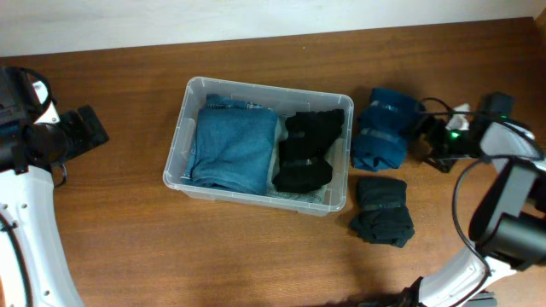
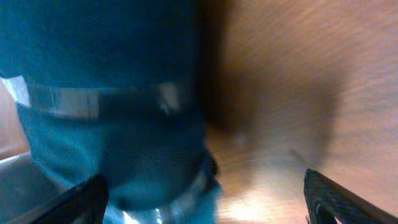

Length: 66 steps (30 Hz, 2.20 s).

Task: Pack container
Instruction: 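Grasp the teal taped garment with the right gripper and place in bin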

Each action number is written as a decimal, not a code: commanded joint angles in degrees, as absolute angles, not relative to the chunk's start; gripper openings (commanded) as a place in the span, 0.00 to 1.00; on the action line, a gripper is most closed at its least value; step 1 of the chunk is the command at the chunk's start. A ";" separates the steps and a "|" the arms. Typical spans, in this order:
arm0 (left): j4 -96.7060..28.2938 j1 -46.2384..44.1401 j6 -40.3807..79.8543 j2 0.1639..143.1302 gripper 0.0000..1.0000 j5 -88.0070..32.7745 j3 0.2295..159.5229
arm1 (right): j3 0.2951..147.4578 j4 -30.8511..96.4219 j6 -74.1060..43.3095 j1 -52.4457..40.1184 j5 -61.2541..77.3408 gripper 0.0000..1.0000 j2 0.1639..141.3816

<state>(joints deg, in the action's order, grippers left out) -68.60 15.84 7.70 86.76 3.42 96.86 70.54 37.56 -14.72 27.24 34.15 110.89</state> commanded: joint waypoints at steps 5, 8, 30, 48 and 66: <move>-68.66 16.03 7.68 86.85 1.00 3.22 96.68 | 70.78 32.05 -14.35 20.60 35.29 0.61 112.49; -68.64 16.03 7.68 86.85 1.00 3.22 96.68 | 70.78 32.82 -17.08 19.86 31.35 0.30 112.49; -68.64 16.03 7.68 86.85 1.00 3.22 96.68 | 70.85 37.95 -28.29 17.17 52.51 0.08 66.35; -68.64 16.03 7.68 86.85 1.00 3.22 96.68 | 70.83 28.84 -47.55 -12.38 36.64 0.08 74.56; -68.64 16.03 7.68 86.85 1.00 3.22 96.68 | 74.48 44.03 -30.28 -12.53 18.74 0.86 78.30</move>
